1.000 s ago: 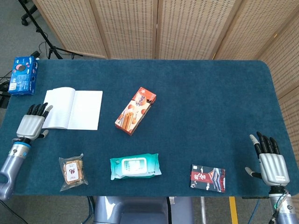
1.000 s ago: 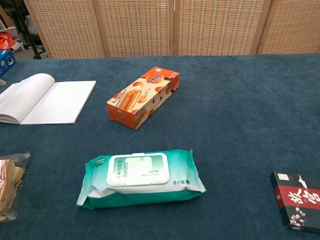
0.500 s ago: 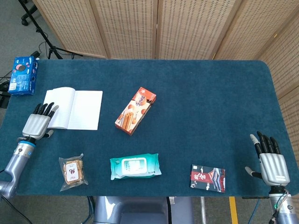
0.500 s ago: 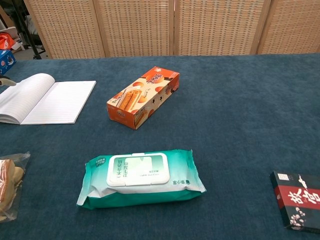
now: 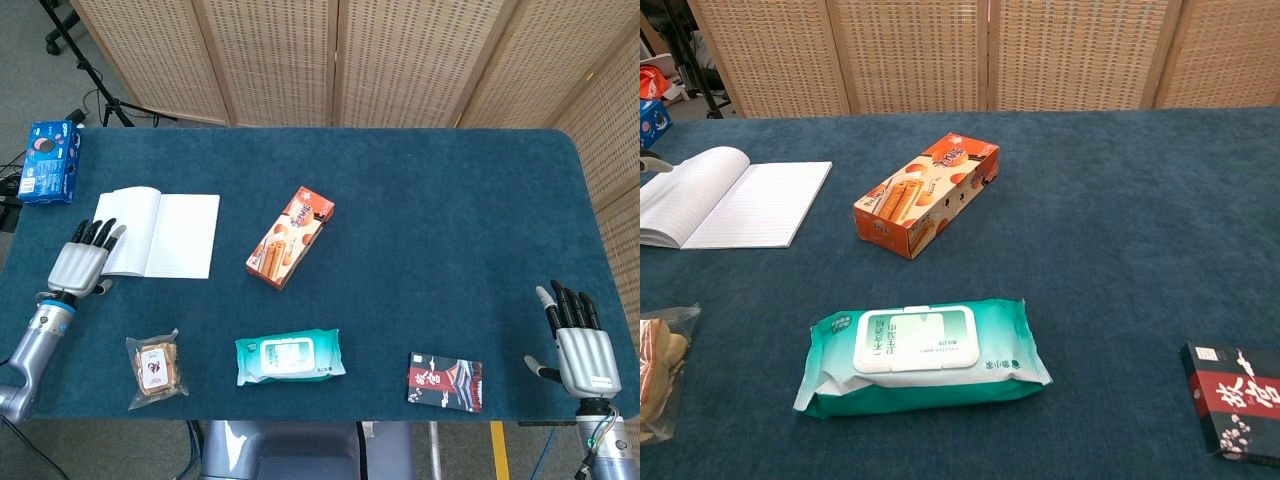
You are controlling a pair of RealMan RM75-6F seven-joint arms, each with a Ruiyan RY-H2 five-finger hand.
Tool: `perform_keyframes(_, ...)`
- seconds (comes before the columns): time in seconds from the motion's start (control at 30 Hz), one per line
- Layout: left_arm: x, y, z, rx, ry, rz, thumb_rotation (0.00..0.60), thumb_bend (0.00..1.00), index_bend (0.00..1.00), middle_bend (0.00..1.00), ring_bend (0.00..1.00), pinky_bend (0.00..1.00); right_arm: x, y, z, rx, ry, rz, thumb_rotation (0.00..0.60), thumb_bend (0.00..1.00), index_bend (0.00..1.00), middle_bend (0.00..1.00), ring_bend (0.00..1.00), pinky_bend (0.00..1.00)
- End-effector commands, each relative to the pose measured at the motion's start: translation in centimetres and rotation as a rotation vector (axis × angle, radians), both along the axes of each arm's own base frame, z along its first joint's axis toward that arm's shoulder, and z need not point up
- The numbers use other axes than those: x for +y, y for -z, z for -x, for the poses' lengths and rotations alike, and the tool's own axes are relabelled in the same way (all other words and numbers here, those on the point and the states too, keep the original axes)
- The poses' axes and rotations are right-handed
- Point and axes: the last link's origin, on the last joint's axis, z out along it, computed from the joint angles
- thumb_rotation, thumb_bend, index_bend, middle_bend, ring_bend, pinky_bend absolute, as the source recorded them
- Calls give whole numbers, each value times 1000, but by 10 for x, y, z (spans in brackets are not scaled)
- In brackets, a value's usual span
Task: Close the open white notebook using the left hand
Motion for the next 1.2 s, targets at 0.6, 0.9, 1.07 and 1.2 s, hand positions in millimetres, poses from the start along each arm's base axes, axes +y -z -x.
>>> perform_keyframes(0.6,9,16,0,18,-14,-10,600,213,0,0,0,0,0,3,0,-1,4,-15,600,53,0,0,0,0)
perform_keyframes(0.9,12,16,1,31,-9,-31,600,234,0,0,0,0,0,5,0,3,3,-23,600,53,0,0,0,0)
perform_keyframes(1.07,14,19,2,43,-15,-39,600,259,0,0,0,0,0,6,-1,4,3,-26,600,53,0,0,0,0)
perform_keyframes(1.2,14,22,2,51,-13,-38,600,296,0,0,0,0,0,5,-1,2,2,-22,600,53,0,0,0,0)
